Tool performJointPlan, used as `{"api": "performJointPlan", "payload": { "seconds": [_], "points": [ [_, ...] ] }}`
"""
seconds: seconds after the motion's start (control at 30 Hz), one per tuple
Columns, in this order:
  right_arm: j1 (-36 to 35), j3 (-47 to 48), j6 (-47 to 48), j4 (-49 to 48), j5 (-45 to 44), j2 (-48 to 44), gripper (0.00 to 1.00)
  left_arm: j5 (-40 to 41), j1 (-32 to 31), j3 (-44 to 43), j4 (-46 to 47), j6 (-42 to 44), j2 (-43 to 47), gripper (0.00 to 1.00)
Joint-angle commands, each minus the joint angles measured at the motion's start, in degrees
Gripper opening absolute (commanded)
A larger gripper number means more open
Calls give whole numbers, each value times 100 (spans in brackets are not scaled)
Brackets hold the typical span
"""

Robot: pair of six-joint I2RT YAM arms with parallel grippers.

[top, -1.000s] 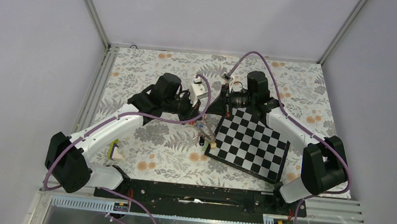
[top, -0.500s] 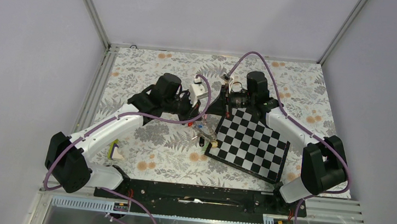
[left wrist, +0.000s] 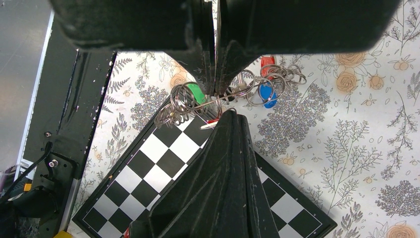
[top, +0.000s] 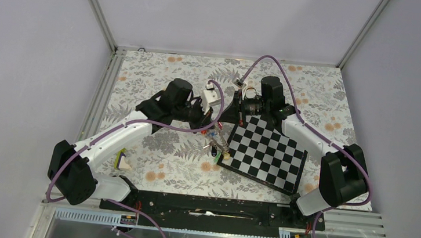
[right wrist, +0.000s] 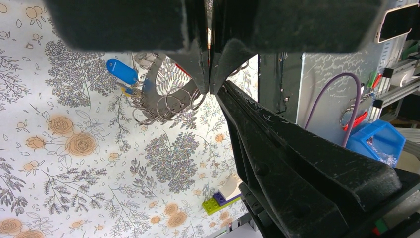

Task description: Put the keys on the keyring

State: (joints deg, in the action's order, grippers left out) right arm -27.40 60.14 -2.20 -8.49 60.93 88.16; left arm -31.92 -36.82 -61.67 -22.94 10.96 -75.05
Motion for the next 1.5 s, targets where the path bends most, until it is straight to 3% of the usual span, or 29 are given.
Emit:
{"api": "performJointPlan", "payload": {
  "seconds": [0.0,0.4,0.63,1.0,1.23,1.47],
  "points": [
    [-68,92,101,-73,68,-54,0,-180,-21,-62,475,56,223,0],
    [464,239,444,331,-134,-646,0,-79,-16,11,475,128,244,0],
    [569,257,1336,1228,-156,-1027,0,-14,-18,-85,435,118,252,0],
    [569,-50,1830,1220,148,-994,0,-44,-13,-327,299,99,189,0],
    [569,-51,1596,1108,136,-988,0,-137,-18,-229,439,38,220,0],
    [560,-428,465,-156,284,-914,0,-245,-10,-241,571,-115,192,0]
  ]
}}
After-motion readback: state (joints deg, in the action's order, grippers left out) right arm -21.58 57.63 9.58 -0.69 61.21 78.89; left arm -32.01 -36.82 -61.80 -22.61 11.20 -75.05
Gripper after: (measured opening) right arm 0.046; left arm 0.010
